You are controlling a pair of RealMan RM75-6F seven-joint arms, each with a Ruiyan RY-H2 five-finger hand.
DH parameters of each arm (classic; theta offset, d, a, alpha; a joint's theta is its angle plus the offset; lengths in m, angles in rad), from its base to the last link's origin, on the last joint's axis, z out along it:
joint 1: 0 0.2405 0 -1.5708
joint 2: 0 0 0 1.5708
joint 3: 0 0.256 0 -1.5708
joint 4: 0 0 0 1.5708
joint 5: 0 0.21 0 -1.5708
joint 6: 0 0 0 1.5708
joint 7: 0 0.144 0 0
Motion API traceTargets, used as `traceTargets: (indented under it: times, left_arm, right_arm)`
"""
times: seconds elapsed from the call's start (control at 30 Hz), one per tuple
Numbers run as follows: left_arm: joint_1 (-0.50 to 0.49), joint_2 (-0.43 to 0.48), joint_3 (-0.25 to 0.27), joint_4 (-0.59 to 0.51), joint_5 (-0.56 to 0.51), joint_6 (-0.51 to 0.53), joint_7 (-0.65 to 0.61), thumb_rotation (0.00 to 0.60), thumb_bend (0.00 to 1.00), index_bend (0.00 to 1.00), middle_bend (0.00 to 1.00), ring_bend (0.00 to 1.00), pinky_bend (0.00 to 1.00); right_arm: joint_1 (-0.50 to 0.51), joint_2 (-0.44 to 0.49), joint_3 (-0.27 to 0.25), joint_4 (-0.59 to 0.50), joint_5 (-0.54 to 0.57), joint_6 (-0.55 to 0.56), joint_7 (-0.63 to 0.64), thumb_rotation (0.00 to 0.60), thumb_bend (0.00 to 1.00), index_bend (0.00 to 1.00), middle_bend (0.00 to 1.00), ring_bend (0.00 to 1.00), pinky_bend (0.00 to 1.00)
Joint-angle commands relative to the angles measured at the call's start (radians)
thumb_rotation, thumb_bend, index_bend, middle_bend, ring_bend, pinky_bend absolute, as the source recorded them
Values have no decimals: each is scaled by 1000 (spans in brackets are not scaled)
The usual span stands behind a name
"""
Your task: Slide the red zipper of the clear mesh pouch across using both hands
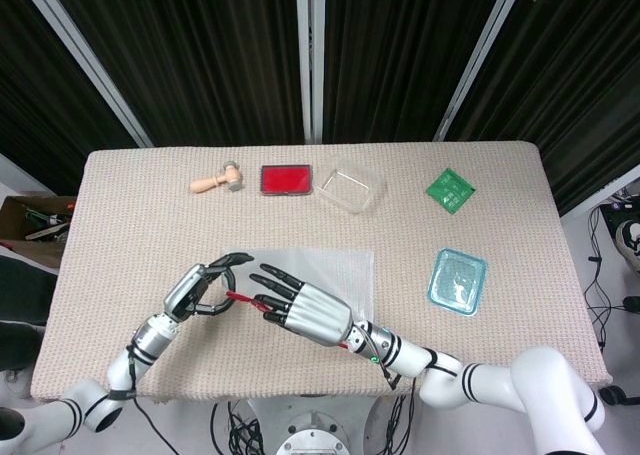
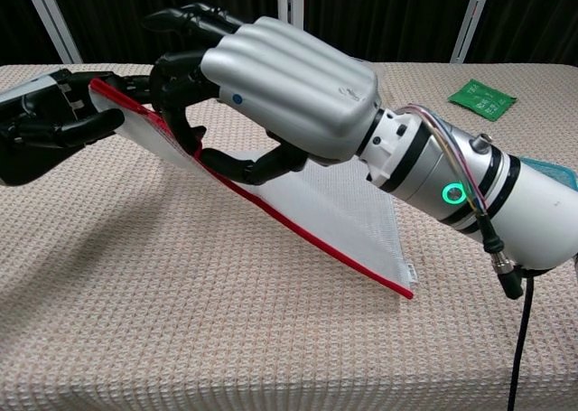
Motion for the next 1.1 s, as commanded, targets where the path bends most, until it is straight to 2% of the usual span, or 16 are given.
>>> traceTargets:
  times: [0.03,0.5,1.1]
  left_arm:
    - [0,0,-7,2,-8,-7,-10,600,483,666,207,106,135]
    - [3,6,-51,26,-70,-61,-25,600,494,665,207,105,135]
    - [34,-5,-116,82,-170,-148,-7,600,497,666,207,105,135]
  right_arm:
    - [-10,7,-7,-6,-2,4,-4,600,520,975,293,0,0]
    - [-84,29,-73,-4,-34,50,-4,600,521,977,293,0,0]
    - [-262,127,-181,-13,-38,123,-10,600,521,979,294,0,0]
